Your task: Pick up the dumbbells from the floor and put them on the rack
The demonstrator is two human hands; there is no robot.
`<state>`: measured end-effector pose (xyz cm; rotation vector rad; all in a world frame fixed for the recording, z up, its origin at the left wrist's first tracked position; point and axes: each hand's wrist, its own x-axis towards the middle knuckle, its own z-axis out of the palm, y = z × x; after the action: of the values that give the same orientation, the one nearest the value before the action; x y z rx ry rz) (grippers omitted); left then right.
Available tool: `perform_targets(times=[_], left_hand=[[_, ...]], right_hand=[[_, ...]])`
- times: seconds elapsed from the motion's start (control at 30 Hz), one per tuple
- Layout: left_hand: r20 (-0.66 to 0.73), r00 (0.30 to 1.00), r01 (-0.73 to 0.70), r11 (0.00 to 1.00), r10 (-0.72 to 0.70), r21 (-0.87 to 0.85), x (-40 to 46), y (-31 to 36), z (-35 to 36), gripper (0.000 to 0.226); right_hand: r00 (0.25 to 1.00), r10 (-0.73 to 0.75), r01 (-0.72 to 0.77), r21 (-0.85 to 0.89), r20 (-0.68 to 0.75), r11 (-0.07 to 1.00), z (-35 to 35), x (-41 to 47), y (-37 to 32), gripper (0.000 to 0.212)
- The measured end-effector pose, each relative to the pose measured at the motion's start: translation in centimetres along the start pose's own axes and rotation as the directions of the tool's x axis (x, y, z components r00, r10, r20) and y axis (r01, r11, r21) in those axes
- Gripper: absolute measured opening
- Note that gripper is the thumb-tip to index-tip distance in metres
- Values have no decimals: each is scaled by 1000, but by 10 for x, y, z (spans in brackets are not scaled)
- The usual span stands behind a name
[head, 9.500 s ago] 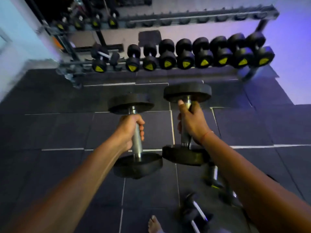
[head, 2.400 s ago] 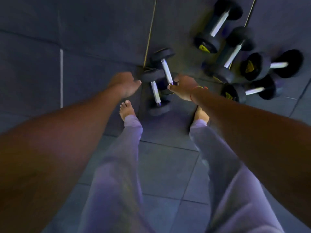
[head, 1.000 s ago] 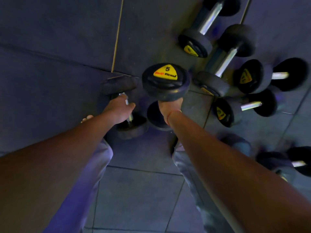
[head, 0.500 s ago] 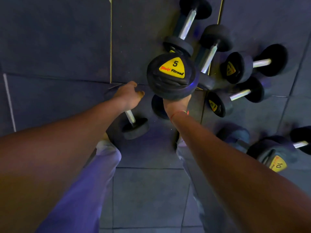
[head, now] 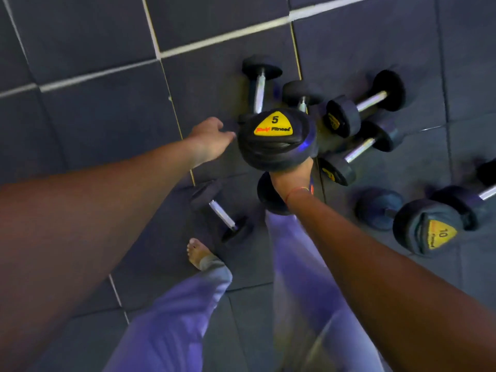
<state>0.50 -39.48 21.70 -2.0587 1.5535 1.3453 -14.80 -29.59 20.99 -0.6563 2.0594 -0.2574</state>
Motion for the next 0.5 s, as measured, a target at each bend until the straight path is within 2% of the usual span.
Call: perform_targets(times=[0.07, 0.1, 0.17, 0.27, 0.37, 0.5], left_hand=[[-15, 1000, -19, 1000, 19, 13, 16, 31, -11, 53], [-8, 1000, -30, 999, 30, 18, 27, 46, -11, 53], [-18, 999, -47, 999, 47, 4, 49, 68, -10, 52], [-5, 998, -55, 998, 55, -10, 90, 91, 3, 51], [23, 999, -46, 999, 46, 1, 134, 94, 19, 48], [88, 996, -2, 999, -2, 40, 192, 78, 39, 49]], right_hand=[[1000, -21, 21, 7, 8, 1000, -15, 14, -11, 9], [1000, -10, 12, 45, -29, 999, -24, 22, -13, 10], [995, 29, -18, 109, -96, 994, -33, 45, -19, 27], [996, 32, -29, 47, -81, 998, -41, 83, -27, 26], [989, -6, 4, -14, -148, 1000, -38, 118, -32, 38], [984, -24, 26, 14, -179, 1000, -28, 156, -35, 30]])
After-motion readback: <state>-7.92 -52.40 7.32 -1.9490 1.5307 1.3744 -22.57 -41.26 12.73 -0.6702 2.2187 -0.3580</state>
